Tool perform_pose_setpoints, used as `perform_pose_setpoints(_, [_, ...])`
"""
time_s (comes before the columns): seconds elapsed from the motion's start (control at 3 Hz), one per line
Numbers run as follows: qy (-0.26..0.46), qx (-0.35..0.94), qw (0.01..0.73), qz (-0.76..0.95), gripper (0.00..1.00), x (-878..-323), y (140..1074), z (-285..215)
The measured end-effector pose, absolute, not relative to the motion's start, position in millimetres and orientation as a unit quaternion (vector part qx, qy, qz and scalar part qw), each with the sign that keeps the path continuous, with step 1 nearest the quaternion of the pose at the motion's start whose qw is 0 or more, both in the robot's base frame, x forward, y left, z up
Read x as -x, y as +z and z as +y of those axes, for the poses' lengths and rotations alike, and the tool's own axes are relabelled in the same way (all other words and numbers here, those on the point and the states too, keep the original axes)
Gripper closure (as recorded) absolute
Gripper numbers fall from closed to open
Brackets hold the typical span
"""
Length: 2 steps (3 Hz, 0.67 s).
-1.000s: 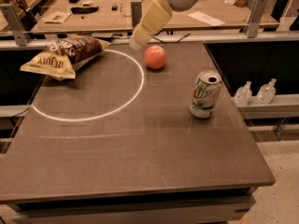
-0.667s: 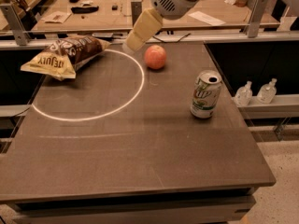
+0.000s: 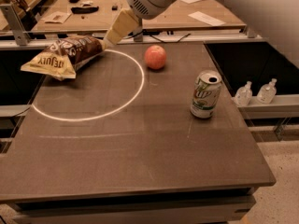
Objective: Move brown chip bag near 7up can
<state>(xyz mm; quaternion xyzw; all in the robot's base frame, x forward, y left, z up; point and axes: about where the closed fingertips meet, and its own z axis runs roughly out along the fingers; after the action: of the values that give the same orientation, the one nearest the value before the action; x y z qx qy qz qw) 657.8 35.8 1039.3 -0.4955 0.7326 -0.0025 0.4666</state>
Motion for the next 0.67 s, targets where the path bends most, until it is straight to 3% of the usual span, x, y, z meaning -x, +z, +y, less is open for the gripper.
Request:
perform_pose_setpoints(0.33, [0.027, 0.511, 0.468, 0.721, 0.00, -694, 1029, 65])
perform_pose_setpoints(0.67, [0.051, 0.531, 0.424, 0.732, 0.00, -728, 1009, 90])
